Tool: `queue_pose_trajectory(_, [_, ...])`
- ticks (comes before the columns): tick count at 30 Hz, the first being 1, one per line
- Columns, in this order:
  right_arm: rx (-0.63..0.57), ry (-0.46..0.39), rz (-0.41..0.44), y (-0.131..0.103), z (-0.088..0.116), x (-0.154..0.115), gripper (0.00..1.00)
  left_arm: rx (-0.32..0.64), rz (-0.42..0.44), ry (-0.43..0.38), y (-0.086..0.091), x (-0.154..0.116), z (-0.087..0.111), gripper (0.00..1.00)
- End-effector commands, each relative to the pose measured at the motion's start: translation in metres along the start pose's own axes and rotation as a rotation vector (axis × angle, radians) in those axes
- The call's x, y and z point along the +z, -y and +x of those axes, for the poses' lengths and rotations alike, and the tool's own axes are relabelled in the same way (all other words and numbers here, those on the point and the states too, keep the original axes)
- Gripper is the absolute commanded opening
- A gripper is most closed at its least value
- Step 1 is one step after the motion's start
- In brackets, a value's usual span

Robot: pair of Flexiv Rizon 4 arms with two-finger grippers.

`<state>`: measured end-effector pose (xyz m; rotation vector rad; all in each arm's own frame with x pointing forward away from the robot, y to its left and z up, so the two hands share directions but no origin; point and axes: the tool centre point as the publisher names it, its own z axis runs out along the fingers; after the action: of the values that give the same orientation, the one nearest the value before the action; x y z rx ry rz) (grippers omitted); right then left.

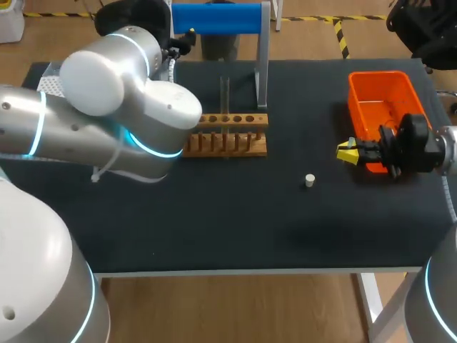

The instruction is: Invert the test tube, pick up the pipette, mount the tip to pipette, aspirate from beaker and dispense into the tube, eject the tip, return the pipette, and cap with the stopper.

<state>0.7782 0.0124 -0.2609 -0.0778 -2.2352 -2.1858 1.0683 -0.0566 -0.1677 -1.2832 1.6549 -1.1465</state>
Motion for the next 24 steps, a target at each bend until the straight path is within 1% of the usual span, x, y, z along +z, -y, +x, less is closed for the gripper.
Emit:
queue_pose_trajectory(1, [-0.001, 0.005, 0.001, 0.0, 0.001, 0.001, 0.0, -0.016, 0.015, 0.055, -0.003, 0.012, 0.0, 1.0])
queue_pose_trajectory(15, [-0.001, 0.005, 0.001, 0.0, 0.001, 0.001, 0.0, -0.097, 0.047, 0.107, -0.012, 0.033, -0.008, 1.0])
queue_pose_trajectory(24, [-0.001, 0.005, 0.001, 0.0, 0.001, 0.001, 0.0, -0.108, 0.051, 0.11, -0.015, 0.049, -0.008, 1.0])
